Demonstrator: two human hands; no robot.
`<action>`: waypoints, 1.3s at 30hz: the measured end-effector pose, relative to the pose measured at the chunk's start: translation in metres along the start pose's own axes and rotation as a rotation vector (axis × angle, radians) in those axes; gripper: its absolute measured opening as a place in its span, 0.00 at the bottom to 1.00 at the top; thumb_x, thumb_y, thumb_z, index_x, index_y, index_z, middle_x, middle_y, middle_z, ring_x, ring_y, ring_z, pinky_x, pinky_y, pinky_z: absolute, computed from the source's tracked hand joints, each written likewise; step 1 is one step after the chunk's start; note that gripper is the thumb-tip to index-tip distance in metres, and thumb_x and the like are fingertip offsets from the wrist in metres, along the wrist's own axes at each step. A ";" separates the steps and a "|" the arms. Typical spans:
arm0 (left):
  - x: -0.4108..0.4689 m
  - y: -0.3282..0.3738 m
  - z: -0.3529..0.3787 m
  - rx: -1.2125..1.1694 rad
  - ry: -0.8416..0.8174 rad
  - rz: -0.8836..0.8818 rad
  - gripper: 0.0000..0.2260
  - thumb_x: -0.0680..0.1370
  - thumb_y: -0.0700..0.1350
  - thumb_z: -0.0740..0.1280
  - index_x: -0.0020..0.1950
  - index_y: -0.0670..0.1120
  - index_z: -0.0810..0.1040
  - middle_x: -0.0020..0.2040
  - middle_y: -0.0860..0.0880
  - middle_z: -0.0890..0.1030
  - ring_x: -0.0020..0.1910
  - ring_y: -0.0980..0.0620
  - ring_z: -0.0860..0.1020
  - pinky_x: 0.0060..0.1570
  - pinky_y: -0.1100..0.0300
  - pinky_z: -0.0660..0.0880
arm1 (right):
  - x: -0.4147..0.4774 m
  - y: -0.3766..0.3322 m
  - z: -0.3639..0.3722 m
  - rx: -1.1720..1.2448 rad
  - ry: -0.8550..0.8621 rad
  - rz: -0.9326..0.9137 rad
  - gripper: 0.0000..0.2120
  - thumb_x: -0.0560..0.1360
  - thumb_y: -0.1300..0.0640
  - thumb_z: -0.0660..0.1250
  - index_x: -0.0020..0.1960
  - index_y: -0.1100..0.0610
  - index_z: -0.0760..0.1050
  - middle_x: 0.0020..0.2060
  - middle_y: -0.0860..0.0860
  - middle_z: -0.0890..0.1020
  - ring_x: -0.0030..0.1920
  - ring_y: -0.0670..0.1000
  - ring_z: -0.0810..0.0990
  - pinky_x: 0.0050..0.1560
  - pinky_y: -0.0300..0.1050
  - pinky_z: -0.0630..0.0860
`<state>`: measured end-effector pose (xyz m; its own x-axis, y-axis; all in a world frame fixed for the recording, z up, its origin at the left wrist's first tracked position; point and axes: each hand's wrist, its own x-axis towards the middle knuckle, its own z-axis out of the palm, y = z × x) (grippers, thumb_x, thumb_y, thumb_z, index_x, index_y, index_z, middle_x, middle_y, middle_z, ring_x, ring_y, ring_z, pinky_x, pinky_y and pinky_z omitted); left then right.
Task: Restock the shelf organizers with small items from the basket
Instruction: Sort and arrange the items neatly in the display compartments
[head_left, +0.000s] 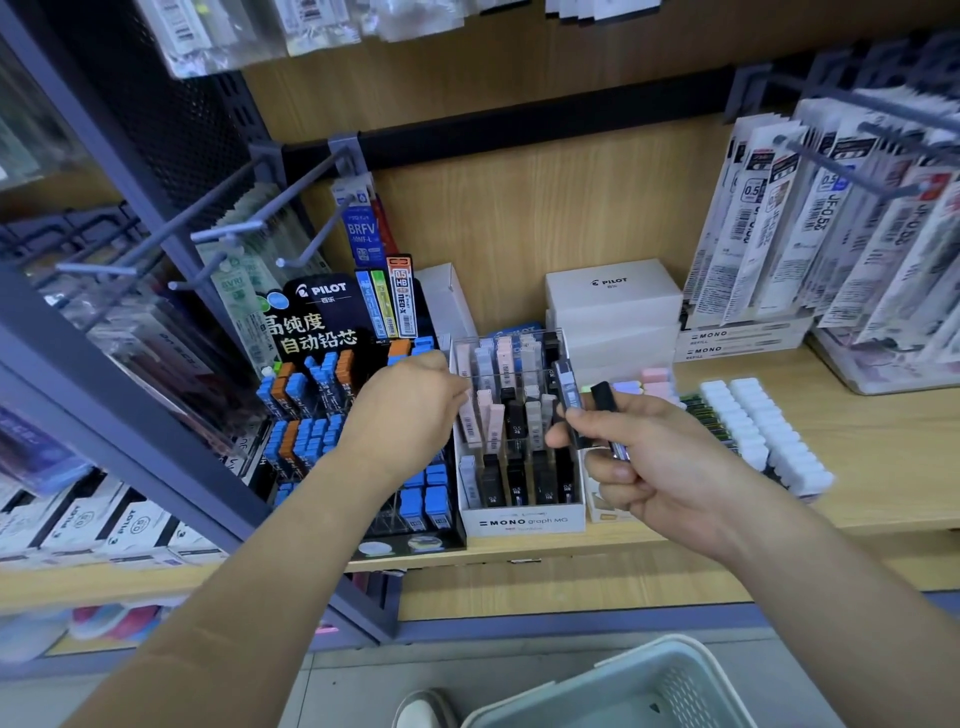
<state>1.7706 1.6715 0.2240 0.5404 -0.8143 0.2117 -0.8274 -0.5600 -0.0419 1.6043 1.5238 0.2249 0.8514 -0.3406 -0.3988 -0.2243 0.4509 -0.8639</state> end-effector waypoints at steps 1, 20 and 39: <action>0.001 -0.001 -0.001 0.012 -0.006 -0.002 0.13 0.82 0.46 0.59 0.54 0.44 0.82 0.50 0.47 0.77 0.48 0.45 0.77 0.44 0.55 0.73 | 0.000 0.001 0.000 -0.001 -0.008 -0.003 0.03 0.78 0.63 0.65 0.51 0.59 0.74 0.41 0.55 0.83 0.22 0.44 0.59 0.21 0.33 0.52; 0.001 0.006 0.010 0.103 0.045 -0.108 0.09 0.79 0.50 0.63 0.49 0.49 0.82 0.48 0.52 0.76 0.44 0.48 0.78 0.38 0.56 0.74 | -0.005 0.002 -0.001 -0.086 -0.098 -0.033 0.08 0.78 0.54 0.65 0.45 0.59 0.74 0.25 0.51 0.72 0.21 0.44 0.56 0.23 0.36 0.49; 0.005 0.009 0.013 0.167 -0.018 -0.182 0.09 0.78 0.52 0.64 0.46 0.49 0.79 0.40 0.50 0.80 0.40 0.46 0.79 0.38 0.57 0.75 | -0.001 0.005 -0.003 -0.084 -0.031 -0.004 0.06 0.80 0.65 0.62 0.46 0.58 0.74 0.32 0.52 0.76 0.21 0.44 0.59 0.19 0.33 0.52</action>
<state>1.7675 1.6607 0.2121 0.6818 -0.6997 0.2133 -0.6807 -0.7137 -0.1654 1.6004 1.5240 0.2198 0.8665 -0.3156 -0.3867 -0.2589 0.3781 -0.8888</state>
